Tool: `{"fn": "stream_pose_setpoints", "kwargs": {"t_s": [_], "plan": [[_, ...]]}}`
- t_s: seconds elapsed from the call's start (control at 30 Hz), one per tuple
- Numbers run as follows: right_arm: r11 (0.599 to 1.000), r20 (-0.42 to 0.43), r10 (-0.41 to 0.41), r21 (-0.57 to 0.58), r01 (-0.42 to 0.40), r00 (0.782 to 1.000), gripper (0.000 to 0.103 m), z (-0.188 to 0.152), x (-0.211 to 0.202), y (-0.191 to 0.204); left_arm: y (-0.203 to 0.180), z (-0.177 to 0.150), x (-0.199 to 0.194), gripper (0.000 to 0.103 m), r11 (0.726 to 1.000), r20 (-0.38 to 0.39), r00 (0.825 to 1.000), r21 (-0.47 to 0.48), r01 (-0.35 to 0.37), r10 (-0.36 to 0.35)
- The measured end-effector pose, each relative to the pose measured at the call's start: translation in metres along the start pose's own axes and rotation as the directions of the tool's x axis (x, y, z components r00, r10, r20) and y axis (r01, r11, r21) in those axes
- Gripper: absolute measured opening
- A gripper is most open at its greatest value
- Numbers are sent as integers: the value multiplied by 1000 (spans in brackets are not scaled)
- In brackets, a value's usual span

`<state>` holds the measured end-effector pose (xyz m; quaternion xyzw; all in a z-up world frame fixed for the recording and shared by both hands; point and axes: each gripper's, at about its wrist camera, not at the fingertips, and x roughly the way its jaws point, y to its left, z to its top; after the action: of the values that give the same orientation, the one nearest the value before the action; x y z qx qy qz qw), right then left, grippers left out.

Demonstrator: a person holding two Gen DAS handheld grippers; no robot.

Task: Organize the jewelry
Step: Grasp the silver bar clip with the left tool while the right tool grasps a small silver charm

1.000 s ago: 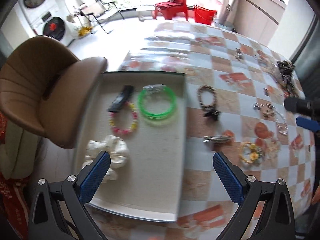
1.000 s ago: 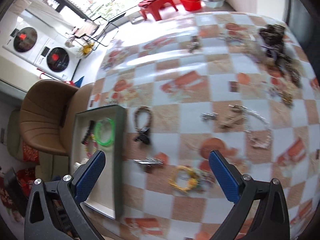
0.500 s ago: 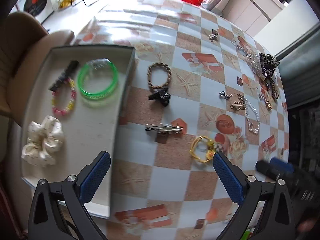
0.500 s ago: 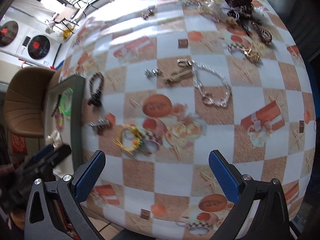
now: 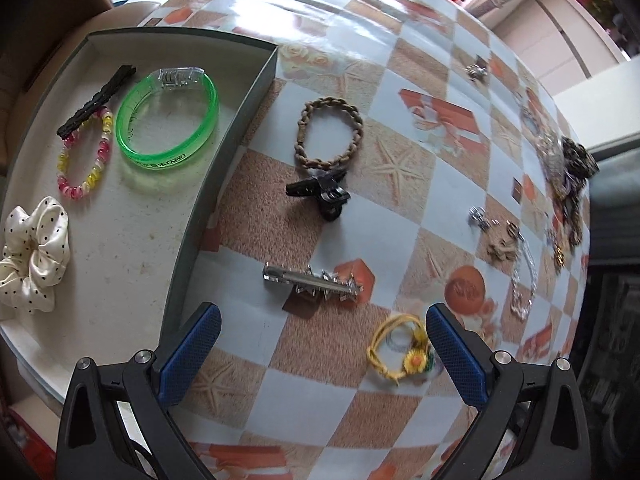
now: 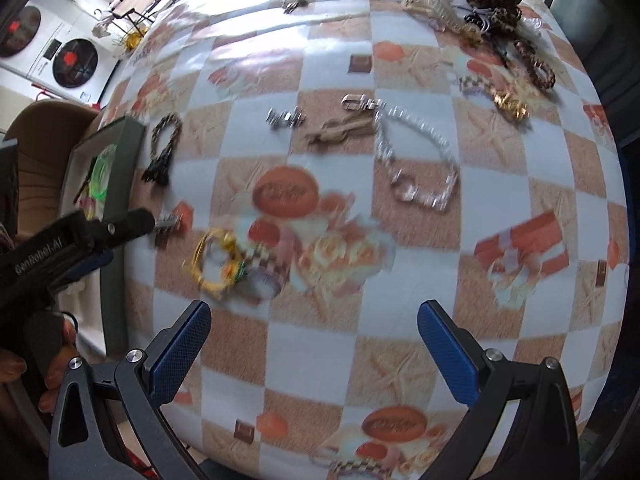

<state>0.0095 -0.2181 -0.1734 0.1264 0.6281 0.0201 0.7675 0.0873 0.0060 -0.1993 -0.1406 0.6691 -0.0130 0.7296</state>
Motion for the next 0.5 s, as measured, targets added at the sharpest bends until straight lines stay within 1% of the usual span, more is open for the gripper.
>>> {"fn": "stream_pose_setpoints", "kwargs": {"t_s": [0.13, 0.17, 0.27, 0.33, 0.43, 0.5], "plan": [[999, 57, -18, -38, 20, 998, 101, 30, -2, -2, 1, 5, 8, 103, 999, 6, 1000, -28, -19, 20], [998, 73, -20, -61, 25, 997, 100, 39, -3, 1, 2, 5, 9, 103, 999, 6, 1000, -34, -23, 23], [988, 100, -30, -150, 45, 995, 91, 61, 1, 11, 3, 7, 16, 103, 998, 4, 999, -57, -38, 38], [974, 104, -36, -218, 58, 994, 81, 75, 8, 20, 4, 8, 19, 103, 996, 3, 999, -73, -42, 42], [955, 102, -46, -287, 74, 994, 77, 88, 19, 31, 4, 8, 23, 103, 994, 11, 998, -87, -60, 62], [943, 91, -45, -324, 73, 995, 76, 93, 28, 38, 5, 9, 26, 103, 993, 13, 998, -99, -66, 68]]}}
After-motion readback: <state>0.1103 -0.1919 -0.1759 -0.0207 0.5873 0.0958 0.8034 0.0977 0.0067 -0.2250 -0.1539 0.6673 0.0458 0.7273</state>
